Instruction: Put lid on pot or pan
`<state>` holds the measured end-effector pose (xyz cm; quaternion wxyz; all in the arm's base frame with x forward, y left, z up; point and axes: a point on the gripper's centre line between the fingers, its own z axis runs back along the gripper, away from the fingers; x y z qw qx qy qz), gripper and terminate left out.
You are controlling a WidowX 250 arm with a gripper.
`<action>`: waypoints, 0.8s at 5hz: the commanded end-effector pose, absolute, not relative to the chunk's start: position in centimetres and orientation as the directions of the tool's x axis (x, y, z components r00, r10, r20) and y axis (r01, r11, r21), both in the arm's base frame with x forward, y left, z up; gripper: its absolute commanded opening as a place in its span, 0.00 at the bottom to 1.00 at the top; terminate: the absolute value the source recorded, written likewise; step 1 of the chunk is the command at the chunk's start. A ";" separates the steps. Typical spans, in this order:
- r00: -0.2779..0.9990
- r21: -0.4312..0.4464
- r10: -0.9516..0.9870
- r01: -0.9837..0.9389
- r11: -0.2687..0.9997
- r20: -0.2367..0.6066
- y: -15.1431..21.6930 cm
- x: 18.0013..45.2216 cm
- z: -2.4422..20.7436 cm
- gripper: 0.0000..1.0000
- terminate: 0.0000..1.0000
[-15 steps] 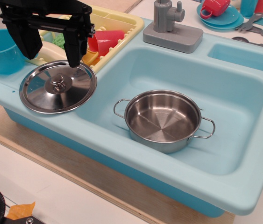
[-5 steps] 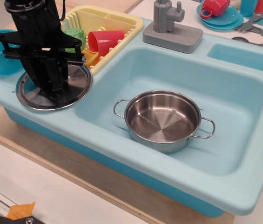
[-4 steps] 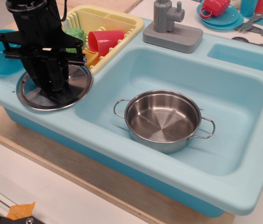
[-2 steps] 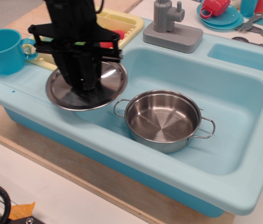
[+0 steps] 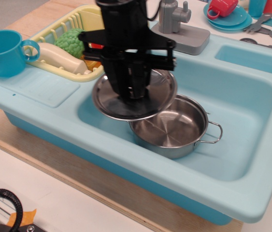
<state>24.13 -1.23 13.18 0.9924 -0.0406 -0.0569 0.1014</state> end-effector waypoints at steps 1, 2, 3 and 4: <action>0.982 -0.112 0.155 -0.144 0.983 0.105 -2.8 26.5 13.1 0.00 0.00; 0.987 -0.128 0.147 -0.138 0.982 0.066 -3.3 26.7 12.0 0.00 0.00; 0.989 -0.151 0.135 -0.124 0.981 0.062 -3.3 26.7 11.3 0.00 0.00; 0.990 -0.168 0.136 -0.127 0.978 0.044 -3.1 26.4 10.7 1.00 0.00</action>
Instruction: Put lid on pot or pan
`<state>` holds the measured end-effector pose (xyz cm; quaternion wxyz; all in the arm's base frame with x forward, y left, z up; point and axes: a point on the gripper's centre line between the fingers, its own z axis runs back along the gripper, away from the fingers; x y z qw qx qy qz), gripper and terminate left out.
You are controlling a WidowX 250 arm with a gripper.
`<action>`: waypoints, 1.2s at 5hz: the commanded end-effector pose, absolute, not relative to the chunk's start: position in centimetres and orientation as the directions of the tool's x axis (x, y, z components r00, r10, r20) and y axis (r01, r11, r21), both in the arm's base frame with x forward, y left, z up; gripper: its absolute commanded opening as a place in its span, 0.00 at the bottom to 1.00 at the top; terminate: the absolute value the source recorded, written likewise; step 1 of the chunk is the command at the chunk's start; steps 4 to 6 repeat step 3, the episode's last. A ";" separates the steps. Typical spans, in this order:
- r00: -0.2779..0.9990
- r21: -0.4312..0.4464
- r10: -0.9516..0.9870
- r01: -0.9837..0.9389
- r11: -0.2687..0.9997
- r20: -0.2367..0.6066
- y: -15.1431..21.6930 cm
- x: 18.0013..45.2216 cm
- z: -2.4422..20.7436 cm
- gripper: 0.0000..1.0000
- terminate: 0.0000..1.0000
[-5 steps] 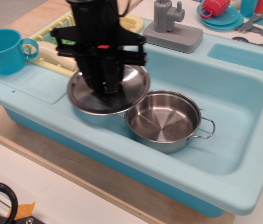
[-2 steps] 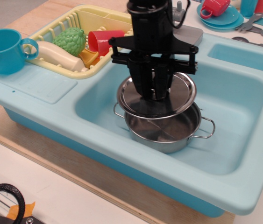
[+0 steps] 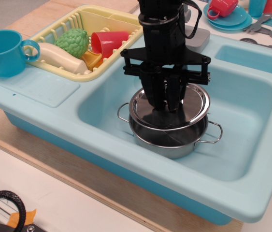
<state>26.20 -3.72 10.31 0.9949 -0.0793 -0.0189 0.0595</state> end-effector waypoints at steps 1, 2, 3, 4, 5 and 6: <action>0.990 -0.187 0.143 -0.140 0.972 -0.002 -3.0 25.8 10.5 1.00 0.00; 0.990 -0.187 0.143 -0.140 0.972 -0.002 -3.0 25.8 10.5 1.00 0.00; 0.990 -0.187 0.143 -0.140 0.972 -0.002 -3.0 25.8 10.5 1.00 1.00; 0.990 -0.187 0.143 -0.140 0.972 -0.002 -3.0 25.8 10.5 1.00 1.00; 0.990 -0.187 0.143 -0.140 0.972 -0.002 -3.0 25.8 10.5 1.00 1.00; 0.990 -0.187 0.143 -0.140 0.972 -0.002 -3.0 25.8 10.5 1.00 1.00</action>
